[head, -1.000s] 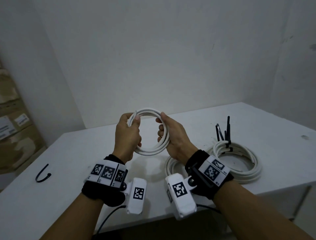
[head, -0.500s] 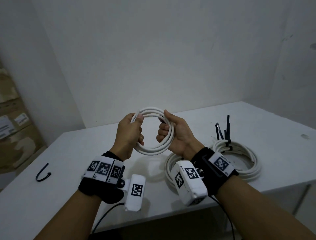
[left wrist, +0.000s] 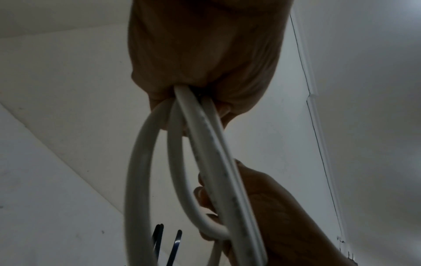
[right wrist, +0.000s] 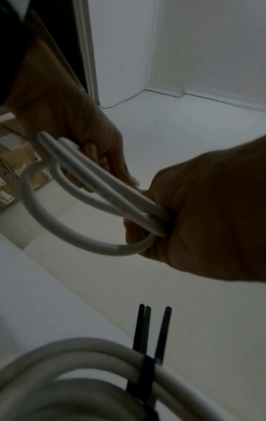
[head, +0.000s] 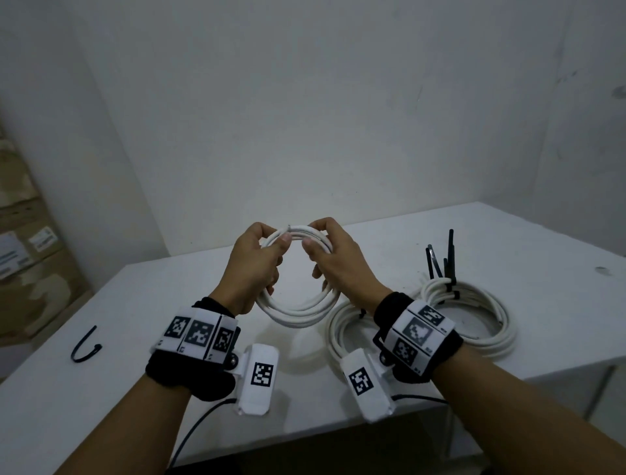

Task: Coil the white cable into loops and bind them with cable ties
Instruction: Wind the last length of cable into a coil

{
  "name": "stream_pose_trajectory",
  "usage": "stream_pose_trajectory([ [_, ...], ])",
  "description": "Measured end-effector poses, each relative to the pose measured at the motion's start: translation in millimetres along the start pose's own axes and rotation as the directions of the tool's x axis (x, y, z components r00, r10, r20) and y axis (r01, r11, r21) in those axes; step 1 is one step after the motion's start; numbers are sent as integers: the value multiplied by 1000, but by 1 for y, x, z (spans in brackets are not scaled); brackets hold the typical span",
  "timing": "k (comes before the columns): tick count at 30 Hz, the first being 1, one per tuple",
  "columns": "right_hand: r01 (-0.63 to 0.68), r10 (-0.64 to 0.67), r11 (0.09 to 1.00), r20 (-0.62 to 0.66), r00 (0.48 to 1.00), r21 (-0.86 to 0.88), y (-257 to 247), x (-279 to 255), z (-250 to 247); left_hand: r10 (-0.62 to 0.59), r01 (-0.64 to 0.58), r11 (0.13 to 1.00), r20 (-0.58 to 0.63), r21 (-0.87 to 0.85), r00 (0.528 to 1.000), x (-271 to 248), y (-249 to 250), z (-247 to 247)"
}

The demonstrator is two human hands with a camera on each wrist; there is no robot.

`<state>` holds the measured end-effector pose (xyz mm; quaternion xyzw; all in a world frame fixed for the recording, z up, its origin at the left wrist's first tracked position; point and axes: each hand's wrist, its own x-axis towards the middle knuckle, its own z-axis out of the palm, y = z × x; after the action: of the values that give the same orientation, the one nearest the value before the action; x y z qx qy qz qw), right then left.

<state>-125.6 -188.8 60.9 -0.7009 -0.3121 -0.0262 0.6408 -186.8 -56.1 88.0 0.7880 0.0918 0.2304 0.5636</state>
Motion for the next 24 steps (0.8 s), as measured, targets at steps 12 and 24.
stream_pose_trajectory([
  [12,-321,265,724,183,947,611,-1,10,-7,9,-13,998,-64,-55,998,3,1,-5],
  [24,-483,317,680,373,872,552,-1,-1,-13,58,-62,997,80,40,995,-1,-4,0],
])
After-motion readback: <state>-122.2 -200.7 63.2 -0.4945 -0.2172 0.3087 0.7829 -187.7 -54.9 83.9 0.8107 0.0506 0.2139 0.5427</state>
